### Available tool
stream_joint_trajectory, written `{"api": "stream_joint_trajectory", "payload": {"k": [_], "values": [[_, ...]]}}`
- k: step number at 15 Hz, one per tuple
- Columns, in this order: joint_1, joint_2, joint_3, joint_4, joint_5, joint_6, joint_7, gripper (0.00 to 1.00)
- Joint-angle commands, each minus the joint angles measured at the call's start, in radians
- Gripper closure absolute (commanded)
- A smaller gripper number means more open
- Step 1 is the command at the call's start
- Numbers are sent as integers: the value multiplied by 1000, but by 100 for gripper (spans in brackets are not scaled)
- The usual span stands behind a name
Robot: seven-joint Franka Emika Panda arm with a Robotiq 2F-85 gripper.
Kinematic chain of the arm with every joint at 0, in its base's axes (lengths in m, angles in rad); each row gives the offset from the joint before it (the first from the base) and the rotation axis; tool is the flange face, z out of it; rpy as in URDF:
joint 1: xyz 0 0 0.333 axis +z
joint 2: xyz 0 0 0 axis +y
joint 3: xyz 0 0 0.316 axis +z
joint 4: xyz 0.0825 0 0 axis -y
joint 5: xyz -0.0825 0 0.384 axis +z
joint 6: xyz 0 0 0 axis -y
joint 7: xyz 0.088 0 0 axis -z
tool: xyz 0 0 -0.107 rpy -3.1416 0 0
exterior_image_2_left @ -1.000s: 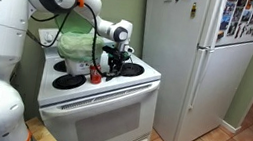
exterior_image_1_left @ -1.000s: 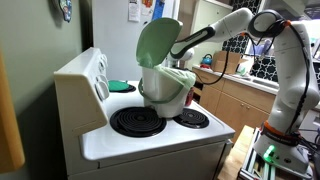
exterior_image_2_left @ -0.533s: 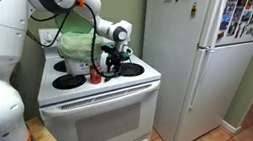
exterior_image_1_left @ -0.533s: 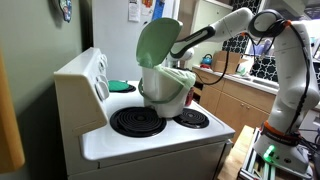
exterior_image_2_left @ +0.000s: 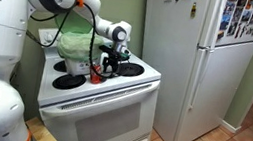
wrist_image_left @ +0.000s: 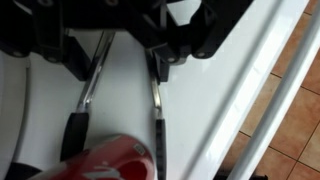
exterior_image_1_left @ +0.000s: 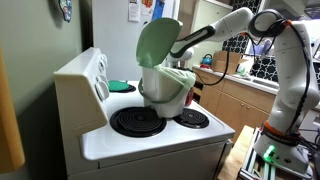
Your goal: Use the clipper to move the soda can from the stove into the waste bin
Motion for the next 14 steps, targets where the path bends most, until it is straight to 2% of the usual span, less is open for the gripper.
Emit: {"api": "stream_joint_trajectory", "payload": {"k": [1,8,9,13,14], "values": [[-4,-16,1,-12,29,-46,-17,32],[-5,-14,1,-9,43,-83,-28,32],[-6,-12,1,-7,47,-90,-31,45],[-8,-9,-1,-3,54,-103,-31,59],[-8,-8,-1,-2,56,-106,-31,69]]}}
